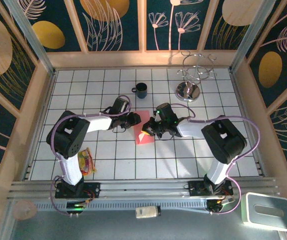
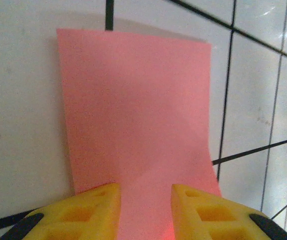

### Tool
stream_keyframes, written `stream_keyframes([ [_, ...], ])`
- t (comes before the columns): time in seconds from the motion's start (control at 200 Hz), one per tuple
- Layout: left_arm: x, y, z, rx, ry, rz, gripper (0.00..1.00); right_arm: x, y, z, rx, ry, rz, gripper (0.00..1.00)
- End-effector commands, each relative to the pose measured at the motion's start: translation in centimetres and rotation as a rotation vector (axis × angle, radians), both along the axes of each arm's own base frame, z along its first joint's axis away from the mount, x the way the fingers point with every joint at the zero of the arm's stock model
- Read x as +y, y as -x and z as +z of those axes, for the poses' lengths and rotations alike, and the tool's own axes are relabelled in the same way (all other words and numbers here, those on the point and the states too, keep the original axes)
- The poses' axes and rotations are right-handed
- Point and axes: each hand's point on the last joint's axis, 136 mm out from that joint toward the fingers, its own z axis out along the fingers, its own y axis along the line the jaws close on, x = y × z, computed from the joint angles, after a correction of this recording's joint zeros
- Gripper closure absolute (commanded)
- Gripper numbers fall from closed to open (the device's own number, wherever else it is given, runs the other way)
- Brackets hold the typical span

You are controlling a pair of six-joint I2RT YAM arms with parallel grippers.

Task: Fold a paper plane with a square sheet of paper (pick it up from the middle)
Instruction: Fold the triangle a second time at the center of the table.

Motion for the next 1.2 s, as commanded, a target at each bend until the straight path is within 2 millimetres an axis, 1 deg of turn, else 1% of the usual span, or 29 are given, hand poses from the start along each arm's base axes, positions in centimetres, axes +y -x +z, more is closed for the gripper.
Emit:
stream_keyframes([
  [0.0,-0.4,-2.0,3.8,-0.086,0.046,0.005,0.68,0.9,-0.5,0.3,-0.005,-0.018,-0.001,1.00],
  [0.045,-0.3,-2.2,3.4,-0.083,0.038,0.010,0.69,0.9,-0.6,0.2,-0.003,-0.019,-0.002,1.00],
  [0.175,0.0,-2.0,1.0,-0.030,0.004,0.018,0.71,0.9,-0.6,-0.1,0.000,-0.017,-0.002,1.00],
  [0.255,0.4,-2.1,0.0,-0.014,-0.026,0.028,0.72,1.0,-0.6,-0.1,-0.003,-0.022,0.002,1.00],
  [0.34,0.7,-2.2,-0.6,-0.003,-0.052,0.037,0.74,1.3,-0.6,-0.1,-0.003,-0.035,0.007,1.00],
  [0.536,0.9,-1.7,-2.0,0.032,-0.070,0.036,0.78,1.7,-1.1,-0.2,-0.005,-0.047,0.005,1.00],
  [0.841,1.3,-1.3,-2.3,0.042,-0.079,0.045,0.80,2.0,-2.1,-0.8,-0.002,-0.046,-0.029,1.00],
  [1.196,1.3,-1.2,-2.1,0.039,-0.073,0.042,0.80,2.1,-2.5,-1.8,0.010,-0.028,-0.046,1.00],
])
